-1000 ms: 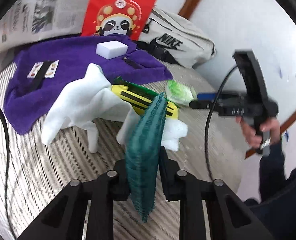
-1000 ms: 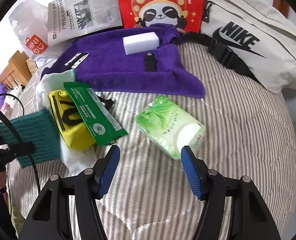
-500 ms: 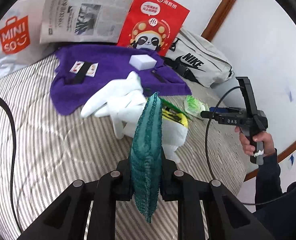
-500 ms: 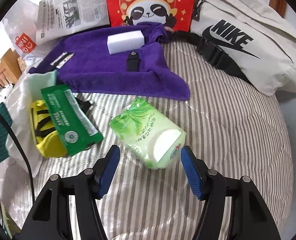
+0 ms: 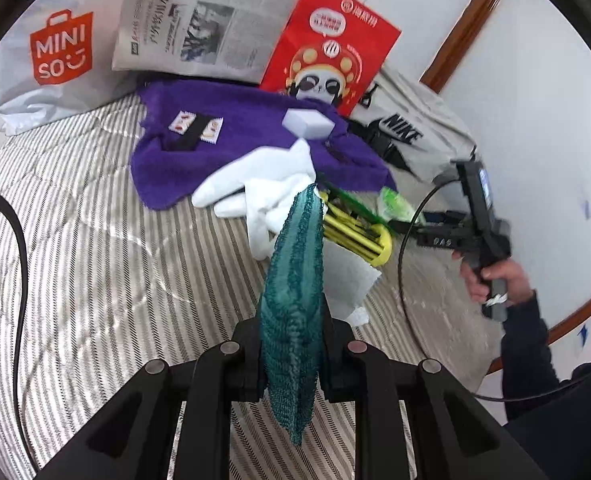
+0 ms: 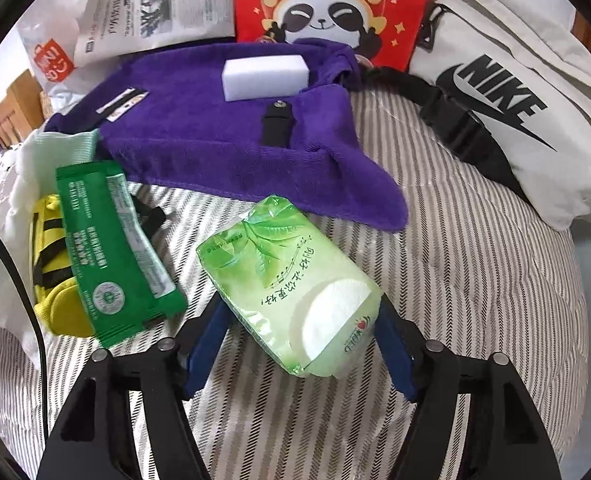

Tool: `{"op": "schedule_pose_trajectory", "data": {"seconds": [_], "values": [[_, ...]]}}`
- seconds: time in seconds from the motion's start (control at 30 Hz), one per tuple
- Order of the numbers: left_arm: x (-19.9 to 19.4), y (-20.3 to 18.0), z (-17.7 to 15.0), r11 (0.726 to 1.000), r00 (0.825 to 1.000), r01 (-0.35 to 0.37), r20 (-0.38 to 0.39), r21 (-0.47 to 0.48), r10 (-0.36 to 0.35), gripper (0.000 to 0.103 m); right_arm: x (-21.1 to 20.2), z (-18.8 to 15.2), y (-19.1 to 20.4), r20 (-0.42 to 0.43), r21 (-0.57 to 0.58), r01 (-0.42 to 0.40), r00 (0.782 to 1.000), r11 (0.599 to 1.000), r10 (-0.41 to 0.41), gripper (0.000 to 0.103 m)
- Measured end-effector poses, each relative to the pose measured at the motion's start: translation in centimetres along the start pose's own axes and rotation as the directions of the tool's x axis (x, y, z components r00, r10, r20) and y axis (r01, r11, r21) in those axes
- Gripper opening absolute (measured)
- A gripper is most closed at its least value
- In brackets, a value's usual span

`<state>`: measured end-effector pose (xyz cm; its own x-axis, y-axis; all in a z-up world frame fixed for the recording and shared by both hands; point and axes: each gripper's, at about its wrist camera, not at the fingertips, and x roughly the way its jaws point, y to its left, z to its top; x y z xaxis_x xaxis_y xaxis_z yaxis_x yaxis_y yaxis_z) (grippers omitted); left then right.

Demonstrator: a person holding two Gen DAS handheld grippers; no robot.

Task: Organize soft objects
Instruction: 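Grasp the light-green tissue pack with the right gripper, then carry the tissue pack with the right gripper while the left gripper carries the teal pad to the towel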

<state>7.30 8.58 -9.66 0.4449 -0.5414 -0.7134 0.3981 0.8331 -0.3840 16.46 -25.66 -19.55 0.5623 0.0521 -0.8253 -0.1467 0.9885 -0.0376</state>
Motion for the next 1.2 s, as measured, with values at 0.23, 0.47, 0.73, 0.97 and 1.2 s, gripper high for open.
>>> {"op": "schedule_pose_trajectory", "data": {"seconds": [0.23,0.47,0.73,0.97,1.2], "values": [[-1.4,1.3,0.6,0.999,0.999,-0.022,0.033,-0.030,0.023,0.018,-2.3,-0.6,1.2,0.030,0.001,-0.027,0.999,1.000,0.027,0.068],[-2.5,1.5,0.9,0.997,0.996,0.031,0.088,-0.067,-0.025,0.018,-5.1,-0.1,1.1,0.067,0.021,-0.034,0.997,0.999,0.033,0.068],[-4.8,0.4,1.9,0.998,0.988,0.045,0.151,-0.033,-0.039,0.018,-6.5,1.1,1.4,0.106,0.028,-0.052,0.993,0.998,0.049,0.068],[-6.3,-0.6,2.8,0.999,0.984,0.043,0.171,0.011,-0.044,0.018,-7.1,2.2,2.2,0.127,0.022,-0.085,0.989,0.996,0.081,0.068],[-2.3,-2.4,2.7,0.995,0.992,0.091,0.086,0.037,-0.094,0.018,-7.7,2.5,4.0,0.137,0.000,-0.138,0.981,0.990,0.137,0.068]]}}
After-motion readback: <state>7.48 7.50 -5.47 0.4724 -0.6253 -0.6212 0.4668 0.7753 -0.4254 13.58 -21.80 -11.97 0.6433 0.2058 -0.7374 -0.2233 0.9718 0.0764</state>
